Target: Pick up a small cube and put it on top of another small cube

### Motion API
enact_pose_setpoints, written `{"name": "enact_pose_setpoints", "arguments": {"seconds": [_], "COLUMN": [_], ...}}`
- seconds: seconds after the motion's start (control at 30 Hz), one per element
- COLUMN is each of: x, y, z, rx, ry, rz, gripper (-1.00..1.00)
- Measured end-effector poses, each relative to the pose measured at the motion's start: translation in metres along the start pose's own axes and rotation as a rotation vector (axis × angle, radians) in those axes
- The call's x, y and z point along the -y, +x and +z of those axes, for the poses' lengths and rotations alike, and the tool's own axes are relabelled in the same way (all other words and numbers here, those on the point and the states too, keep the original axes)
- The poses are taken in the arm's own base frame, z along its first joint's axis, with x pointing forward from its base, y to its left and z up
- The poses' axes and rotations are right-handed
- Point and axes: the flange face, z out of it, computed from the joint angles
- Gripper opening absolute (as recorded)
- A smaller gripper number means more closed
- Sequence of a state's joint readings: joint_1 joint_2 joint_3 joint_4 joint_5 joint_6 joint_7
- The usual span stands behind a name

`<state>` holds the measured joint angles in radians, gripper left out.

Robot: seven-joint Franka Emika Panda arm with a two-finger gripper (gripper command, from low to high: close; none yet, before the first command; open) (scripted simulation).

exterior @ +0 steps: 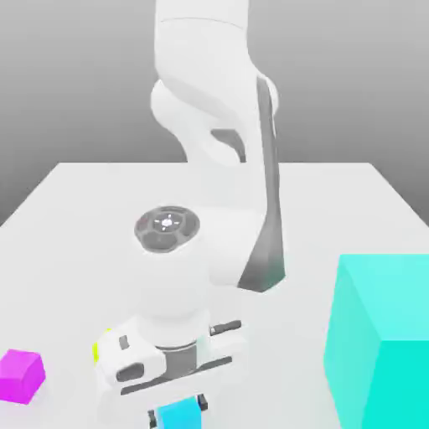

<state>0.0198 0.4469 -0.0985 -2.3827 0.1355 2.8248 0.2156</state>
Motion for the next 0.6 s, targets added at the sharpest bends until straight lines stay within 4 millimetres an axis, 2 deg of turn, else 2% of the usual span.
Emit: {"name": "enact_pose_setpoints", "arguments": {"seconds": [0.07,0.1,0.27,0.3,0.37,0.47,0.6], "x": [0.0,0.0,-0.001,0.008,0.044,0.11,0.195], "y": [0.0,0.0,0.001,0.004,0.009,0.009,-0.012], "z": [0.005,0.001,-0.051,-0.059,-0.084,-0.129,-0.198], "rx": [0.001,0.001,0.001,0.001,0.0,-0.005,-0.017], "ry": [0.0,0.0,0.0,0.002,0.011,0.02,0.021], "rz": [0.0,0.0,0.016,0.0,-0.102,-0.299,-0.568], "gripper": [-1.0,-1.0,-1.0,-1.0,-1.0,-1.0,-1.0]}}
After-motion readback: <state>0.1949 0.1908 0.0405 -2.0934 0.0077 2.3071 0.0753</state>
